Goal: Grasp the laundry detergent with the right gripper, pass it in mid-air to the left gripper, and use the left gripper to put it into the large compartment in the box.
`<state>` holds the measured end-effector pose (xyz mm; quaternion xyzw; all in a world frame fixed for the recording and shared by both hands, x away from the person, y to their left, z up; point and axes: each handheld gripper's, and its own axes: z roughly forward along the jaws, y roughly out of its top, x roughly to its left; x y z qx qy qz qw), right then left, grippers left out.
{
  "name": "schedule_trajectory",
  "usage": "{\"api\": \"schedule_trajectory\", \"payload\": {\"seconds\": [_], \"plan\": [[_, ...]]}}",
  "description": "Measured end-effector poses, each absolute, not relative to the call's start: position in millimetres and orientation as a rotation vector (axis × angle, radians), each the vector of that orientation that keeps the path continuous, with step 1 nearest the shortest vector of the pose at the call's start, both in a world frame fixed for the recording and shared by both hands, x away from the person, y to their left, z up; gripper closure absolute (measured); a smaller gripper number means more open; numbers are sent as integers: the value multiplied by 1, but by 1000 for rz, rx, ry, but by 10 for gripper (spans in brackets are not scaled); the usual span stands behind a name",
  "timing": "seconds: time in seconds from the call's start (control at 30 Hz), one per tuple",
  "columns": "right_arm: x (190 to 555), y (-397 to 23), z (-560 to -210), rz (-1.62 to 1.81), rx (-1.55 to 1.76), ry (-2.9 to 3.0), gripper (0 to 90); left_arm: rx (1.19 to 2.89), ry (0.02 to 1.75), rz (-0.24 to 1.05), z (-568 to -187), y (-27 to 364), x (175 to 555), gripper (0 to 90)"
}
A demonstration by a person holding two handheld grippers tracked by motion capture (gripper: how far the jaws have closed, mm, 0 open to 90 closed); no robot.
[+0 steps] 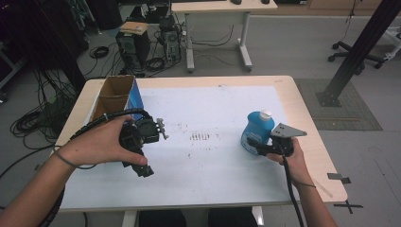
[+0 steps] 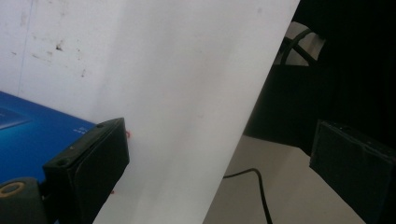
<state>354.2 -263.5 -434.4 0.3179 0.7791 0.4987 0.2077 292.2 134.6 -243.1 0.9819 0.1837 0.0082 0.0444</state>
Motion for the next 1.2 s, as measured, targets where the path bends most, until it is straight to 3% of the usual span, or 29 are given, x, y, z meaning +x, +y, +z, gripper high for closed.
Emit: {"api": "schedule_trajectory", "payload": {"seconds": [0.33,0.37,1.2], "plan": [[355,-265,-421,1463,875,2177,428,2973,476,48,-229,123,303,45],[354,-261,-405,1503,833,2197,428,2973,476,48,-229,123,303,45],[336,-228,-331,1712,523,2408,427,2943,322,59,-207,98,320,44]]}}
